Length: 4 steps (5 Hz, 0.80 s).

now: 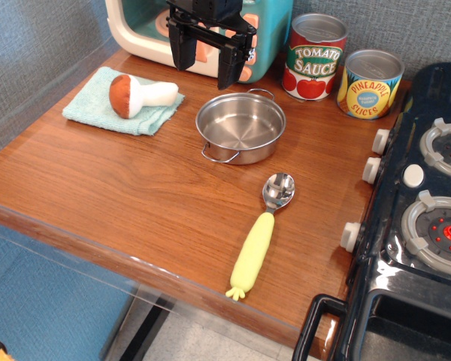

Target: Put the corn onto the center of the table

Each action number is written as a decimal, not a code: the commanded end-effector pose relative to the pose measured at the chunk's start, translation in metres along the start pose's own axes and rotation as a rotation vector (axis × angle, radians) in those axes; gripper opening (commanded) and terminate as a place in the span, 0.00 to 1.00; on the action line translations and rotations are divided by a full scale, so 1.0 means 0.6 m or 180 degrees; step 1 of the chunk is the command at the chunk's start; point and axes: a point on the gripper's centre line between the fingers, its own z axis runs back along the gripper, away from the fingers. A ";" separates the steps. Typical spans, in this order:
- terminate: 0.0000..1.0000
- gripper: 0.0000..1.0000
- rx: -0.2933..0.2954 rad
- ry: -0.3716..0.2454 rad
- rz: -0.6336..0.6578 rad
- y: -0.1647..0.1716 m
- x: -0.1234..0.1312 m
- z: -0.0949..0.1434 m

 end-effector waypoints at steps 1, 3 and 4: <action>0.00 1.00 0.0000 0.0000 0.0000 0.000 0.000 0.000; 0.00 1.00 0.0268 -0.0063 -0.0105 -0.101 -0.116 0.023; 0.00 1.00 0.0339 -0.0224 -0.0085 -0.150 -0.178 0.051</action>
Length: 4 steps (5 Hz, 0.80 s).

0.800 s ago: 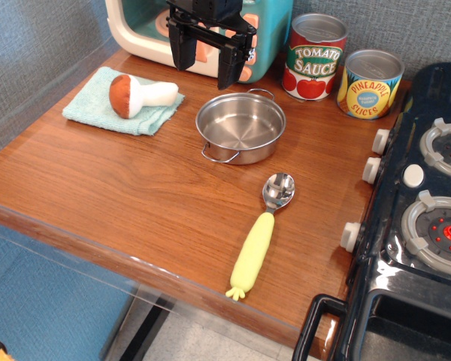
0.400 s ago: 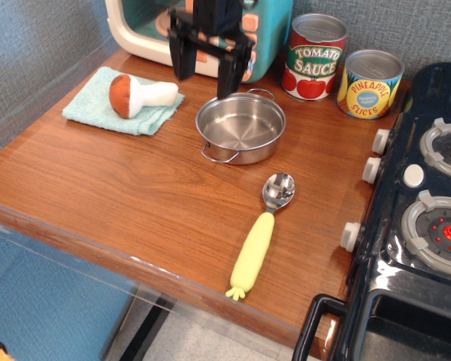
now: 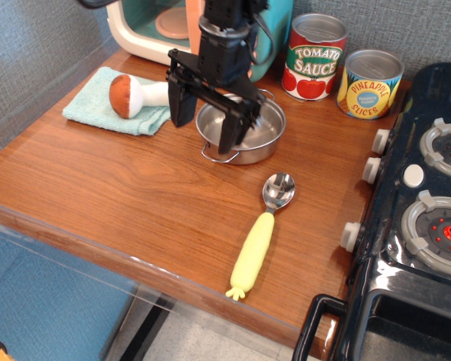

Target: Put the corn onto the center of the table

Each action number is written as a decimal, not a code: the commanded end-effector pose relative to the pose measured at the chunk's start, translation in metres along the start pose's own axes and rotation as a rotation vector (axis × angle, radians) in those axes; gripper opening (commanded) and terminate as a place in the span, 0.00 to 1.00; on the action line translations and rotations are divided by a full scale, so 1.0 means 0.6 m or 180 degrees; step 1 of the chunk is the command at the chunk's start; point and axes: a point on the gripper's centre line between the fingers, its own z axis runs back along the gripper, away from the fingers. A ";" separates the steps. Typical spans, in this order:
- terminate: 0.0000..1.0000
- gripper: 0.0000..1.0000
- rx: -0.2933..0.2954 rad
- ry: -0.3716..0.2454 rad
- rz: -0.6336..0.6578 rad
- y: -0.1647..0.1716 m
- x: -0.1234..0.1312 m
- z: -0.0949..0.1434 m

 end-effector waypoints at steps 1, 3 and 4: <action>0.00 1.00 -0.0083 -0.0282 0.0145 -0.083 -0.091 0.027; 0.00 1.00 -0.0384 -0.0263 0.0481 -0.141 -0.117 -0.041; 0.00 1.00 -0.0457 -0.0255 0.0703 -0.158 -0.116 -0.060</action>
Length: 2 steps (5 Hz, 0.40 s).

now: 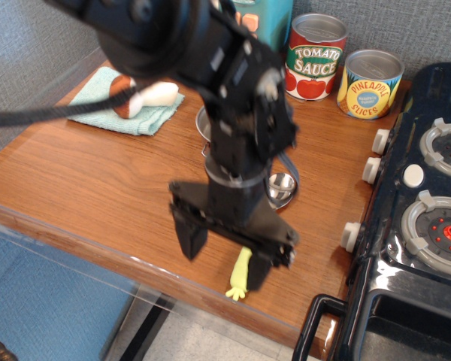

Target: Put the corn onto the center of the table

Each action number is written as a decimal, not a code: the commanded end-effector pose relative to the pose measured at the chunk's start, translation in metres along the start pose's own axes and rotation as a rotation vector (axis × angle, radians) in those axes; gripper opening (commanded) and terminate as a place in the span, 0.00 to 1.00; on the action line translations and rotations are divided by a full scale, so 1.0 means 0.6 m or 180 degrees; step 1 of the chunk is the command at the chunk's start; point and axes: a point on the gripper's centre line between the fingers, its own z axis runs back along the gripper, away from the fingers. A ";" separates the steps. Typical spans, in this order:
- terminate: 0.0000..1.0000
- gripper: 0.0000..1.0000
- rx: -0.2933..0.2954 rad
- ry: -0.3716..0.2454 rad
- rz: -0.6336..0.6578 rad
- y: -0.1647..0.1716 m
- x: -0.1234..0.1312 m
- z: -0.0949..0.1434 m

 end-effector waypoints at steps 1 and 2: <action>0.00 1.00 -0.0062 -0.0160 0.0379 -0.021 0.022 -0.017; 0.00 1.00 -0.0030 -0.0122 0.0508 -0.014 0.044 -0.036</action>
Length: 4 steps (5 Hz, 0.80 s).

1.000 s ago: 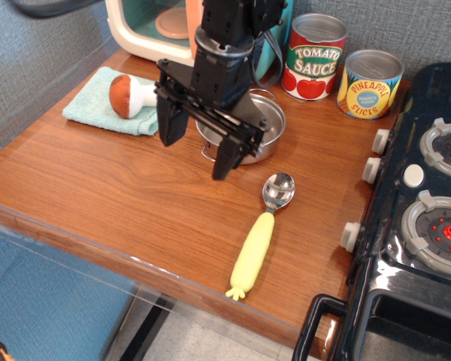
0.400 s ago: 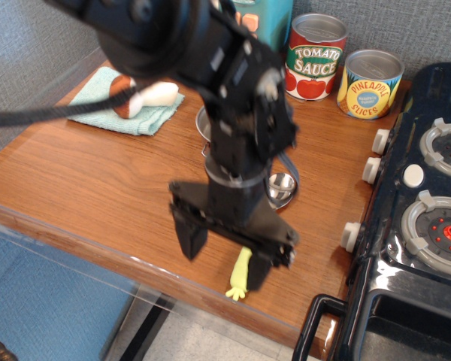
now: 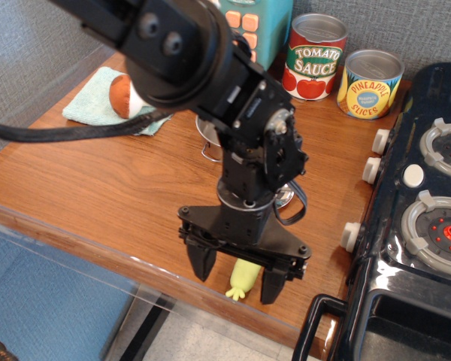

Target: Put the corn onto the center of the table

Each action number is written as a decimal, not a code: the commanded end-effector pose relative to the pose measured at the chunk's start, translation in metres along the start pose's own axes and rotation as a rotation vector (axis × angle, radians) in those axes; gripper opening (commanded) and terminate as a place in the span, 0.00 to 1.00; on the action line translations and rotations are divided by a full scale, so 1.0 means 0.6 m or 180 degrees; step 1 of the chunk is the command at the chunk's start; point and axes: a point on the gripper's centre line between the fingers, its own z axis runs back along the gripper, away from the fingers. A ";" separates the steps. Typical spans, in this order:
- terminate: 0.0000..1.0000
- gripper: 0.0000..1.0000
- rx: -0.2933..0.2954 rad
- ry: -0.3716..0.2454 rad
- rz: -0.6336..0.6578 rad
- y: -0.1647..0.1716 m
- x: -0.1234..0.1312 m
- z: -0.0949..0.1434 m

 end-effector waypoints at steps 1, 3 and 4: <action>0.00 1.00 0.0061 -0.0037 0.0083 0.005 0.049 -0.018; 0.00 0.00 0.0175 -0.0001 -0.0149 0.003 0.056 -0.022; 0.00 0.00 0.0167 -0.0107 -0.0363 -0.001 0.067 0.002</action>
